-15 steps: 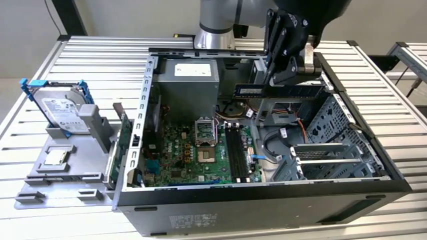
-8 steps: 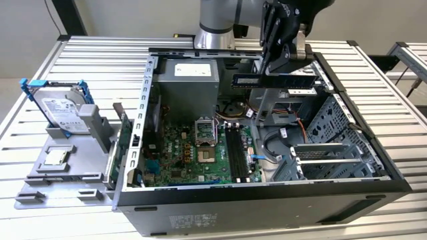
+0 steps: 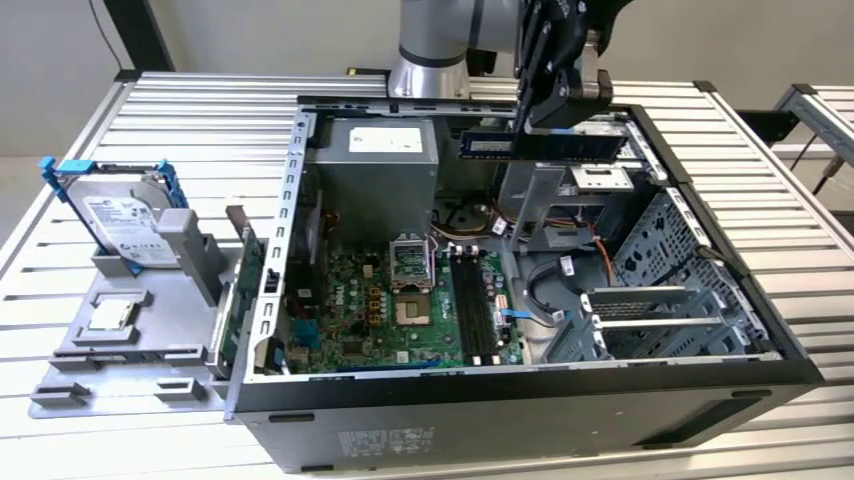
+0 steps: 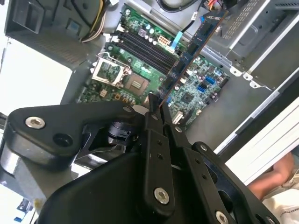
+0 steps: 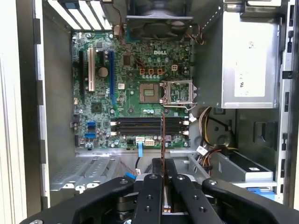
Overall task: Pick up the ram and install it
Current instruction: 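Insert the ram into the slot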
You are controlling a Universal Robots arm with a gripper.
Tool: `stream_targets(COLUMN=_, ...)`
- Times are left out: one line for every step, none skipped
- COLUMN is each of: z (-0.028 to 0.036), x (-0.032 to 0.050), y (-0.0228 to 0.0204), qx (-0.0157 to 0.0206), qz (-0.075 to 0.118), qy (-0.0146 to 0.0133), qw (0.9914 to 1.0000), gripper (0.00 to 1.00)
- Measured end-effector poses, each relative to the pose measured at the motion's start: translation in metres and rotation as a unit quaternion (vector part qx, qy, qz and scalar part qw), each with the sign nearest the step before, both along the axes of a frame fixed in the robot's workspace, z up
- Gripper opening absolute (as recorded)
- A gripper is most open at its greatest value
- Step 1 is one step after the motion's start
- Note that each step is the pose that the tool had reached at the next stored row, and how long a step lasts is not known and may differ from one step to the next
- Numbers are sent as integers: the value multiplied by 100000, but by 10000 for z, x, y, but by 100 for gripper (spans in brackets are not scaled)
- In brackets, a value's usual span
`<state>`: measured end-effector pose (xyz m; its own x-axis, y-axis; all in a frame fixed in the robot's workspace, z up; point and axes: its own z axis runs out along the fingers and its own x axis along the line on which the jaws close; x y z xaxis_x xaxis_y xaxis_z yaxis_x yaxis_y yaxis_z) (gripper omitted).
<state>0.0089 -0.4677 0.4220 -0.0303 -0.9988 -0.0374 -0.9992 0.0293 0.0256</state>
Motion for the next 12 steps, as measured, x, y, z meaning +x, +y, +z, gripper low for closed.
stream_targets(z=0, x=0, y=19, qx=-3, qz=2, qy=1, qw=100000, gripper=0)
stream_targets(z=0, x=0, y=38, qx=0, qz=1, qy=1, qw=100000, gripper=0)
stream_targets(z=1, x=0, y=57, qx=-6, qz=3, qy=2, qw=100000, gripper=0)
stream_targets(z=0, x=0, y=75, qx=-1, qz=-1, qy=1, qw=100000, gripper=0)
stream_targets(z=0, x=0, y=93, qx=4, qz=0, qy=-1, qw=100000, gripper=0)
stream_targets(z=0, x=0, y=110, qx=0, qz=2, qy=1, qw=100000, gripper=0)
stream_targets(z=0, x=0, y=125, qx=0, qz=2, qy=1, qw=100000, gripper=0)
stream_targets(z=0, x=0, y=141, qx=0, qz=1, qy=1, qw=100000, gripper=0)
stream_targets(z=0, x=0, y=151, qx=-1, qz=0, qy=1, qw=100000, gripper=0)
stream_targets(z=0, x=0, y=162, qx=-1, qz=-1, qy=2, qw=100000, gripper=0)
stream_targets(z=0, x=1, y=169, qx=-3, qz=5, qy=2, qw=100000, gripper=0)
stream_targets(z=0, x=1, y=176, qx=0, qz=6, qy=1, qw=100000, gripper=0)
